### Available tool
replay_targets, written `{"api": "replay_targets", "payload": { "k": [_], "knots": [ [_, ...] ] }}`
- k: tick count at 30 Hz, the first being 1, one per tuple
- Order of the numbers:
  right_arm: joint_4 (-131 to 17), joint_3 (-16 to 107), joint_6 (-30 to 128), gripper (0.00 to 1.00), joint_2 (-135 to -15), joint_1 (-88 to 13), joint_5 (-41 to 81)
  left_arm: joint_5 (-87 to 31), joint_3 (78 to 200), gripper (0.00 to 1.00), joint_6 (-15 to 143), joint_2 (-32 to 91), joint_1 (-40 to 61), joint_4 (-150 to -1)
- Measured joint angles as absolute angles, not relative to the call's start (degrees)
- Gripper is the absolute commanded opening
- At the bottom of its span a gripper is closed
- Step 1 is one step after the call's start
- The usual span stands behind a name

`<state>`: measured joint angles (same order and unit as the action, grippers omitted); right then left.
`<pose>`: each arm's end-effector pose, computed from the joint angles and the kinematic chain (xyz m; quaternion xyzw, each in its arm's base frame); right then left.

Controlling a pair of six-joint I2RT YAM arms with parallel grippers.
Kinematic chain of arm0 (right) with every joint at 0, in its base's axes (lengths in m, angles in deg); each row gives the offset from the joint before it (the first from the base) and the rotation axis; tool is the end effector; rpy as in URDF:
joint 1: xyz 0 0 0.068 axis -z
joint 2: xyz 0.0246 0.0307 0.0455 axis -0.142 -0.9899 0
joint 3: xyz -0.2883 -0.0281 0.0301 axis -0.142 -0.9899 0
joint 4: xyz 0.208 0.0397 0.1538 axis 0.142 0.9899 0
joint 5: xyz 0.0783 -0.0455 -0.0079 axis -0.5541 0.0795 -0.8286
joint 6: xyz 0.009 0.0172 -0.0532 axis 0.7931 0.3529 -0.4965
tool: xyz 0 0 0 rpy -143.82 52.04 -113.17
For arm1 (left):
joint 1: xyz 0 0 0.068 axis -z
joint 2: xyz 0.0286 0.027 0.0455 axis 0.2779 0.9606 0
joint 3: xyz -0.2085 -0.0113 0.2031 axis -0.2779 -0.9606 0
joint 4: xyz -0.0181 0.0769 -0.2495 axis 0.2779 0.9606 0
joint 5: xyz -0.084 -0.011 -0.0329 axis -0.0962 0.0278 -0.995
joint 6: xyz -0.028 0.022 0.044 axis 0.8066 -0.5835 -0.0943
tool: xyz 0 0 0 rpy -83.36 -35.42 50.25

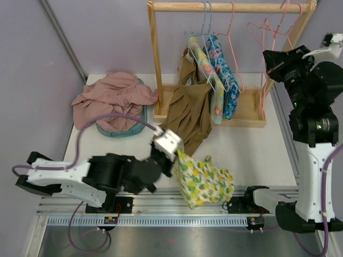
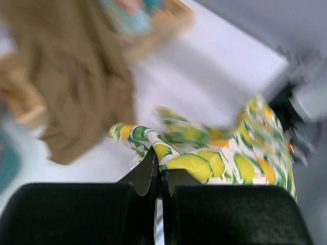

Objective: Remove the skirt from the hanger

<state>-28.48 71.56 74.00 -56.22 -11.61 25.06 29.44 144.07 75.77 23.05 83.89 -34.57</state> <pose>0.1525 0.0109 0.5847 0.1427 0.6284 0.2455 0.7242 -0.0120 -0.2398 0.4228 0.3267 0.7468 -0.2284 0.5323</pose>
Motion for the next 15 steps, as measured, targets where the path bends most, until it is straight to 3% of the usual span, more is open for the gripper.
{"api": "replay_targets", "payload": {
  "k": [6,15],
  "knots": [
    [-30.03,68.08,75.93,0.00,-62.03,-11.61,24.91,34.27,150.56,0.00,68.86,11.99,74.12,-27.47],
    [-35.72,65.74,76.25,0.00,-62.77,-11.61,25.26,35.37,151.50,0.00,59.24,11.24,62.91,-23.62]
  ]
}}
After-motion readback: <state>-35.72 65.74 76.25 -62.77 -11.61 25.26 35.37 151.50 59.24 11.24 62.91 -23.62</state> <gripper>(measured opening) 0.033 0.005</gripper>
